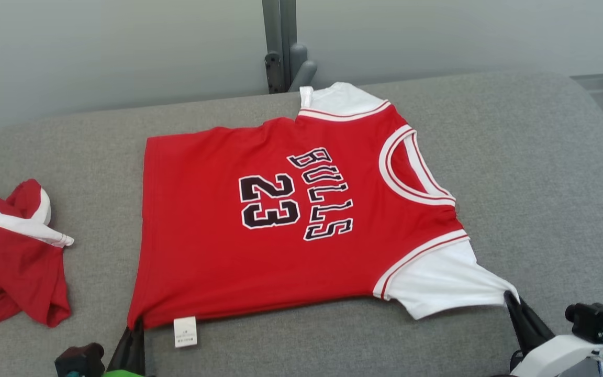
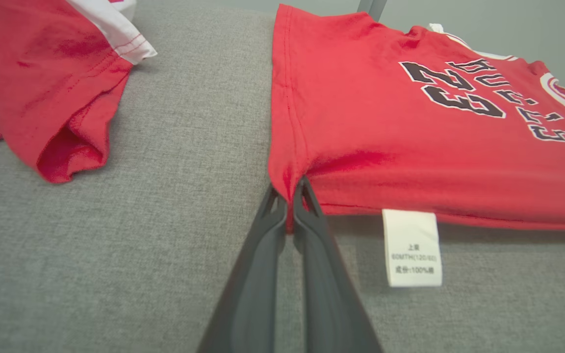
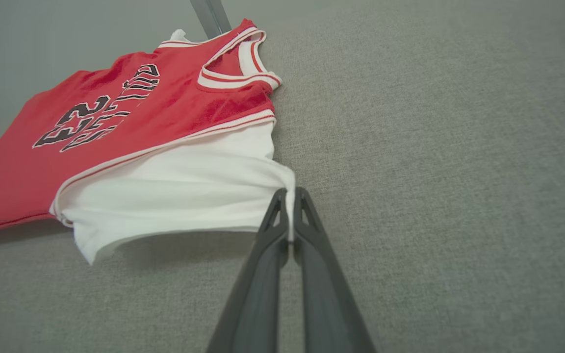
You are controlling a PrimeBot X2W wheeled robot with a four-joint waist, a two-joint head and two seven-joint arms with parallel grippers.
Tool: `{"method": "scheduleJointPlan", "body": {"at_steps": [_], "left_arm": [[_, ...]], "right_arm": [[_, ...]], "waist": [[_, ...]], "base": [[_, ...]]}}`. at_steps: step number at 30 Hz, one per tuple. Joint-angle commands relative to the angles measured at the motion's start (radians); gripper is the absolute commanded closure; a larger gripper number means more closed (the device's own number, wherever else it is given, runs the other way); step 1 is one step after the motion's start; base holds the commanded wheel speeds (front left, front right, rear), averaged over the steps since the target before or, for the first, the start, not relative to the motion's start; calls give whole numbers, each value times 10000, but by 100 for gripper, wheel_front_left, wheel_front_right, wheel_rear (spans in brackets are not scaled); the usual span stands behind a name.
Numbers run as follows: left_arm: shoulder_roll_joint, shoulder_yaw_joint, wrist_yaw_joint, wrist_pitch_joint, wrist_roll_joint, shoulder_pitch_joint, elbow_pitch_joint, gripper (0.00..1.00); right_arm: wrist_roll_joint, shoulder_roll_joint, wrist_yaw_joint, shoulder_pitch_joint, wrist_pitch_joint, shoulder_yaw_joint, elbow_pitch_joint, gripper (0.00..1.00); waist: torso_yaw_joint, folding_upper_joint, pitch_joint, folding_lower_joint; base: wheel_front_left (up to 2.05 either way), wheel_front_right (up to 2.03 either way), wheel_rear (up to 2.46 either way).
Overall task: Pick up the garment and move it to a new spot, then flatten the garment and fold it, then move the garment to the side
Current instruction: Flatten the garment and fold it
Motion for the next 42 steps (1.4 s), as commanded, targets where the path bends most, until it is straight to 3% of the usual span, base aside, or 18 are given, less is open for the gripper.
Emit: {"method": "scheduleJointPlan", "body": {"at_steps": [1,9,22,32,42], "left_arm": [[-12,161,29,-3,-80,399,53,100],[-117,-16,28,-3,-27,1313,229,100],[-309,166,28,-3,-134,1791,113,100],[-287,-121,26,-3,-60,911,-961,100],[-350,-377,26,-3,23,-421,-874,100]], "right_arm": [[176,91,-25,387,-33,59,77,100],[262,193,-24,1489,-33,234,97,100],[389,145,-24,2153,-34,429,-62,100],[-185,644,-21,684,-34,-347,-781,100],[-1446,1353,-21,-1435,-32,-1113,124,100]], "waist": [[-68,-1,-892,1],[-108,-1,-1493,1],[19,-1,-1583,1],[399,-1,-995,1],[828,-1,-354,1]], "base": [[0,0,0],[0,0,0],[0,0,0],[0,0,0],[0,0,0]]}}
